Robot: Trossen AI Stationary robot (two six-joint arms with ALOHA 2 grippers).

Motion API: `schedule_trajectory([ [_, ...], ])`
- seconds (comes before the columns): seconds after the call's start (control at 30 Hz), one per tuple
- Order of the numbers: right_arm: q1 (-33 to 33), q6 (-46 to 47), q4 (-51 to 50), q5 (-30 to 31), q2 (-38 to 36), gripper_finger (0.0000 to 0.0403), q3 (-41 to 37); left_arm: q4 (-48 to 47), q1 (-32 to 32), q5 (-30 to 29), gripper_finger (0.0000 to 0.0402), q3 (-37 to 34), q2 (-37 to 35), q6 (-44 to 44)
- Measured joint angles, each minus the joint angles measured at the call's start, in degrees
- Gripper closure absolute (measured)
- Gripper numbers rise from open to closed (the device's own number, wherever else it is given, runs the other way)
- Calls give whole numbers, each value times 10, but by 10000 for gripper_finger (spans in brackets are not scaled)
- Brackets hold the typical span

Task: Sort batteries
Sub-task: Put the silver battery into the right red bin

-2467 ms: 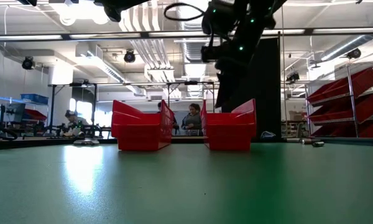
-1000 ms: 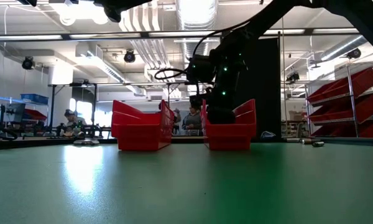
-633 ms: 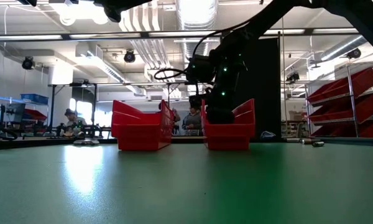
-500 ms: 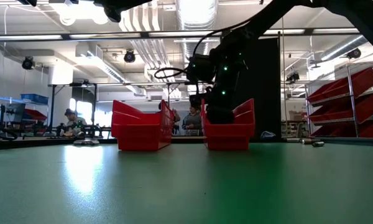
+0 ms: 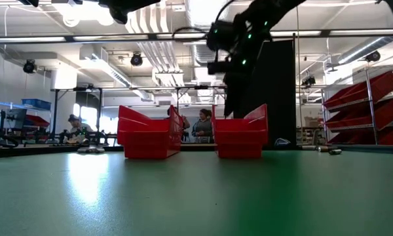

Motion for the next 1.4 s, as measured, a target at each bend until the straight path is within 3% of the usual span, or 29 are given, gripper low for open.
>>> schedule_trajectory([
  [0.33, 46, 25, -168, -1, -153, 317, -29, -18, 0, 0, 252, 0, 0, 6],
  [0.7, 53, 44, -208, -6, -283, 311, -255, -16, 0, 0, 252, 0, 0, 4],
  [0.93, 51, 19, -149, 2, -273, 295, -378, -9, 0, 0, 252, 0, 0, 1],
  [1.17, 43, -56, -100, 56, -227, 301, -389, -4, 0, 0, 252, 0, 0, -9],
  [1.4, 3, -99, -77, 59, -178, 316, -389, -3, 0, 0, 252, 0, 1, -13],
])
